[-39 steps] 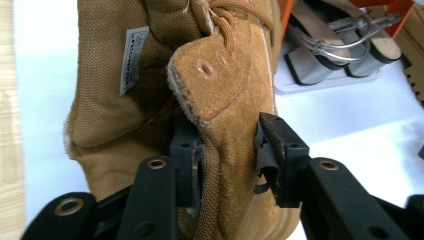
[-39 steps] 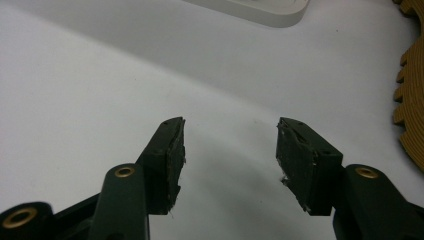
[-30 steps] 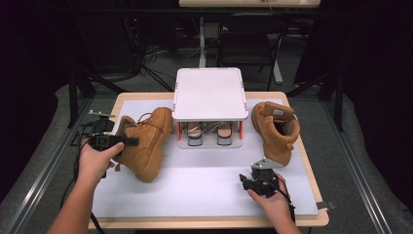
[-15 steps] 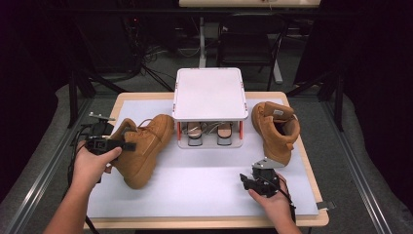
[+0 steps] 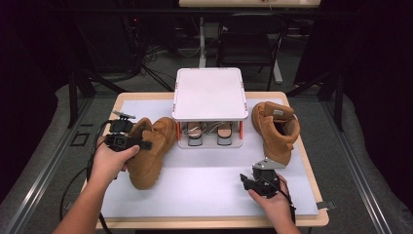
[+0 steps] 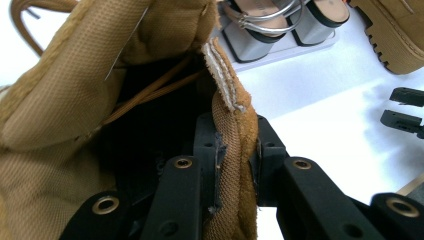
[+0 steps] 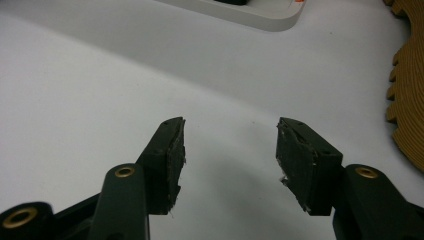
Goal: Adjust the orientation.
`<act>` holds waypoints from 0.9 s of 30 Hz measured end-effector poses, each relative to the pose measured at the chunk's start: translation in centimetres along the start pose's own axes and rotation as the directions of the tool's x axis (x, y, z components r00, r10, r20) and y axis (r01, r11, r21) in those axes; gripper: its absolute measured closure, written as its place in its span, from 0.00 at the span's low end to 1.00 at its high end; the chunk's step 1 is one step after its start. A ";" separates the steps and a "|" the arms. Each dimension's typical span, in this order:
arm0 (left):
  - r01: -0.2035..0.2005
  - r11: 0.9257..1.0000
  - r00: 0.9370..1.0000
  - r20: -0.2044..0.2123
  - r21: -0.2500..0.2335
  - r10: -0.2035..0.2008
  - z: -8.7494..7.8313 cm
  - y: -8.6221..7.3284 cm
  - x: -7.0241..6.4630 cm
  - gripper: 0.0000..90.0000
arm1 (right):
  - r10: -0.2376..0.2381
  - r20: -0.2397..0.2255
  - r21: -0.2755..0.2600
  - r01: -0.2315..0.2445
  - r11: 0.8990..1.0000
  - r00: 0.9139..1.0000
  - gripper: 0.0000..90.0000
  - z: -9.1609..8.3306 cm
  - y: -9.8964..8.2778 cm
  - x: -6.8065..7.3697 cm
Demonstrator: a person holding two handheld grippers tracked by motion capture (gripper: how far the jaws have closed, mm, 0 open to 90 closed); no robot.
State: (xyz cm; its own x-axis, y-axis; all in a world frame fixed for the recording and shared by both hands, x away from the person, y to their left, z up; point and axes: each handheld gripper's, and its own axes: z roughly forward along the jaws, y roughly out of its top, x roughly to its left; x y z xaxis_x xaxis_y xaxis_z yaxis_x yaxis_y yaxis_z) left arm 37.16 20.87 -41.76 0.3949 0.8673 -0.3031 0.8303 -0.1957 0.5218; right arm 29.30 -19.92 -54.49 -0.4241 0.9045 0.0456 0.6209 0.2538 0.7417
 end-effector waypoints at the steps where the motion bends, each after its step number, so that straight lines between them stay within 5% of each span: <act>1: -0.001 1.000 1.000 0.000 0.003 0.001 0.2 0.1 -0.2 0.86 | 0.001 -0.001 0.001 -0.001 1.000 1.000 0.50 0.0 0.0 0.0; 27: -0.050 0.995 0.999 0.007 0.082 0.049 4.2 0.8 -3.3 0.83 | 0.006 -0.001 0.002 -0.006 1.000 1.000 0.50 0.0 -0.1 -0.1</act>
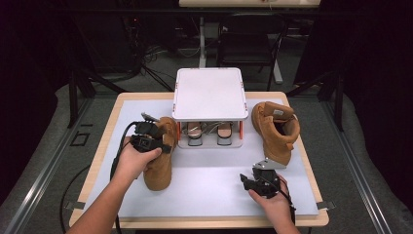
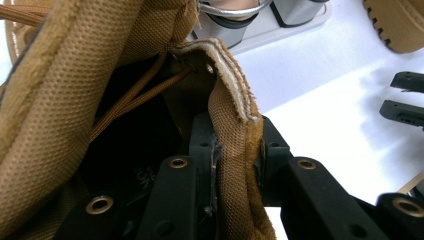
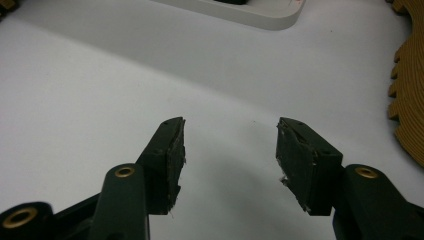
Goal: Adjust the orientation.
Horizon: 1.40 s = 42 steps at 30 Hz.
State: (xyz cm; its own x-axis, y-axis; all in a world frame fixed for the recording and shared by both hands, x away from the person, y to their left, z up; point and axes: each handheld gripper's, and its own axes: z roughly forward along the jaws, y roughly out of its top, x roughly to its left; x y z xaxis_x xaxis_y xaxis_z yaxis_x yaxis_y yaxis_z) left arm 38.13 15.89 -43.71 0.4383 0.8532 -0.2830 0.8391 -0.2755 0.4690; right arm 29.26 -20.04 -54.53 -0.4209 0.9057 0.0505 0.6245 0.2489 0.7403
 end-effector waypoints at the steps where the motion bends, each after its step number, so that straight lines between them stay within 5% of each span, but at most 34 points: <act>1: 0.000 1.000 1.000 0.000 0.000 0.000 0.0 0.0 0.0 0.82 | 0.000 -0.001 -0.001 0.000 1.000 1.000 0.50 0.0 0.0 0.0; 7: 0.000 1.000 1.000 -0.005 0.025 0.001 -0.4 0.2 -0.2 0.73 | 0.005 -0.001 -0.009 -0.005 1.000 1.000 0.50 -0.1 0.0 0.0; 18: -0.016 1.000 0.997 -0.074 0.023 0.018 -4.7 1.1 -0.3 0.66 | -0.001 0.002 -0.003 0.001 1.000 1.000 0.50 -0.1 0.0 0.0; 30: 0.028 0.996 0.985 -0.170 0.082 -0.014 -7.9 1.2 2.4 0.64 | -0.003 0.005 0.001 0.003 1.000 1.000 0.50 0.0 0.0 0.0; 36: 0.051 0.994 0.984 -0.172 0.101 -0.033 -7.9 0.8 3.4 0.62 | 0.000 0.004 -0.003 0.000 1.000 1.000 0.51 0.1 0.0 0.2; 42: 0.064 0.989 0.980 -0.196 0.136 -0.037 -5.9 0.4 4.0 0.59 | -0.005 0.004 0.005 0.005 1.000 1.000 0.51 0.2 0.0 0.2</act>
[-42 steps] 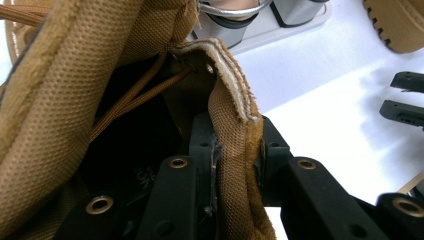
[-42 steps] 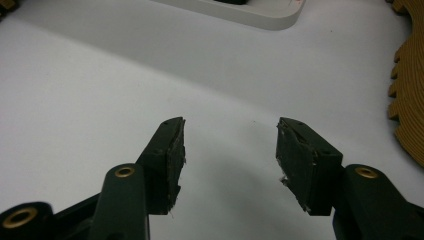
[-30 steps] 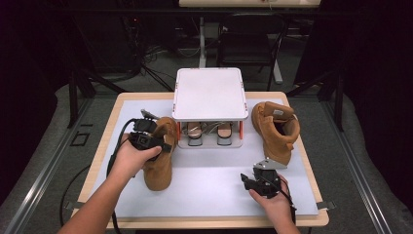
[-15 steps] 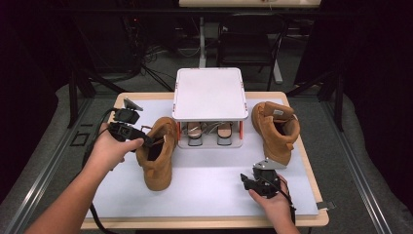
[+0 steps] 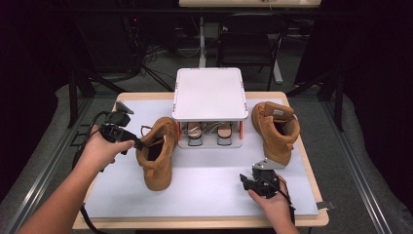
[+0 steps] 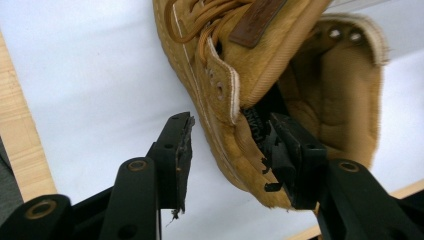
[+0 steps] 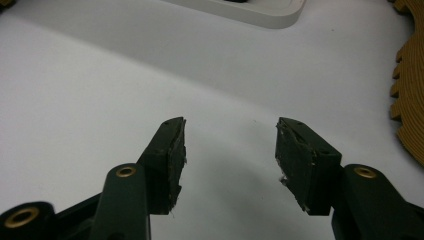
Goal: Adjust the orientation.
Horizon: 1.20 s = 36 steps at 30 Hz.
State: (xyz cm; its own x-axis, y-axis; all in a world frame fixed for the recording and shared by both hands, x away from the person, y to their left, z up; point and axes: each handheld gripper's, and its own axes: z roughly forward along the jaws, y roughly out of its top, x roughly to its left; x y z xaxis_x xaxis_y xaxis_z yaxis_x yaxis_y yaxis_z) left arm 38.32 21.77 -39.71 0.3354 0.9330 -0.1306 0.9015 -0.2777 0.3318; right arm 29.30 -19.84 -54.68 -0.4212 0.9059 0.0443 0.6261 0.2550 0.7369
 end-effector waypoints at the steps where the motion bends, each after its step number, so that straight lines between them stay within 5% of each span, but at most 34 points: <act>1: 0.003 1.000 1.000 -0.004 0.003 -0.003 0.2 0.0 0.0 0.58 | -0.002 -0.001 -0.002 0.002 1.000 1.000 0.51 0.0 0.0 0.0; 18: 0.018 0.998 0.999 -0.033 0.058 -0.016 4.2 0.3 -0.5 0.60 | -0.007 -0.004 0.003 0.007 1.000 1.000 0.51 0.1 -0.1 0.0; 21: -0.030 0.996 0.998 -0.052 0.081 0.034 5.0 0.3 -0.7 0.67 | -0.005 -0.005 0.004 0.005 1.000 1.000 0.51 0.1 -0.1 0.1; 26: -0.055 0.993 0.995 -0.080 0.105 0.063 6.1 0.5 -1.2 0.75 | -0.006 -0.012 0.001 0.006 1.000 1.000 0.51 0.2 -0.1 0.1; 36: -0.068 0.989 0.993 -0.089 0.131 0.080 6.1 0.9 -1.1 0.88 | -0.007 -0.016 0.002 0.007 1.000 1.000 0.51 0.2 -0.1 0.1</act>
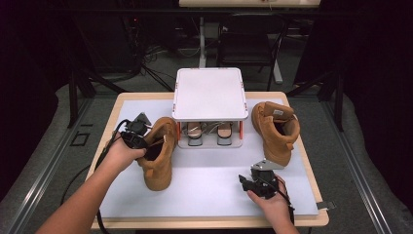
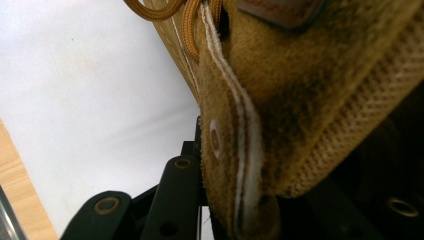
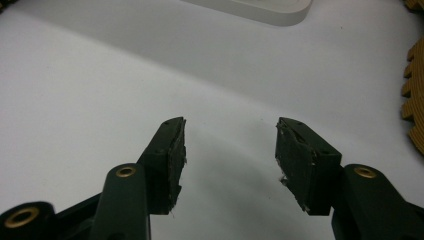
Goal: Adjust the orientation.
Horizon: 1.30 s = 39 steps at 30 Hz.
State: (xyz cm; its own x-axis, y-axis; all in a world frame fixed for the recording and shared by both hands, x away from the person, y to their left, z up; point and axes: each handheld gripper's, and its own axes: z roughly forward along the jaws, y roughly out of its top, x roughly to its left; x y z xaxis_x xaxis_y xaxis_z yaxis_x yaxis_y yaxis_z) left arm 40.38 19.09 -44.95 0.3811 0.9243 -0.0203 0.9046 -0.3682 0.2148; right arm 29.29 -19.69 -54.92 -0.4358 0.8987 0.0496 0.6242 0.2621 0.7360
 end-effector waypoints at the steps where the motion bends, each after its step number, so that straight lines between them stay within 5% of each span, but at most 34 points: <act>1: -0.004 1.000 1.000 -0.004 0.000 0.004 0.0 0.0 0.0 0.89 | 0.000 0.005 0.005 0.000 1.000 1.000 0.51 0.0 0.0 -0.1; 8: 0.024 1.000 1.000 0.015 -0.009 -0.024 -0.1 -0.3 0.4 0.92 | 0.010 -0.015 0.009 -0.009 1.000 1.000 0.48 -0.2 0.0 -0.6; 14: 0.060 0.998 0.998 0.030 -0.001 -0.060 -0.6 -1.5 1.2 0.94 | -0.030 -0.086 0.078 0.037 0.996 0.996 0.51 -0.5 0.6 -0.7; 16: 0.055 0.998 0.998 0.036 0.002 -0.055 -0.7 -1.9 1.3 0.93 | -0.044 -0.086 0.135 0.056 0.989 0.995 0.55 -0.5 0.9 -0.7; 18: 0.046 0.999 0.998 0.036 0.003 -0.047 -0.8 -2.2 1.0 0.93 | -0.007 -0.084 0.185 0.023 0.982 0.996 0.60 -0.6 1.0 -1.0; 28: -0.031 0.999 0.999 0.007 0.022 0.031 -0.6 -2.1 0.7 0.91 | 0.009 -0.057 0.252 0.006 0.968 0.998 0.66 -2.7 4.2 -3.3; 32: -0.002 1.000 0.998 0.060 0.008 0.002 -0.3 -2.4 1.4 0.89 | 0.006 -0.051 0.314 0.010 0.950 0.999 0.65 -2.8 5.9 -3.8; 39: -0.013 1.000 0.998 0.056 0.022 0.012 0.2 -2.2 1.5 0.85 | -0.042 -0.052 0.442 0.061 0.895 0.998 0.66 -2.3 8.5 -4.9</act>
State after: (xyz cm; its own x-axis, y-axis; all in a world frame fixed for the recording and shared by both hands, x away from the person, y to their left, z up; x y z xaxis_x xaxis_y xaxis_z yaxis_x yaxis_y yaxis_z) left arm 38.98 21.27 -45.62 0.4018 0.9128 -0.0729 0.9036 -0.3823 0.1931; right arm 35.29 -22.70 -47.33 -0.4950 0.8672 0.0539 0.8186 0.4447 0.3636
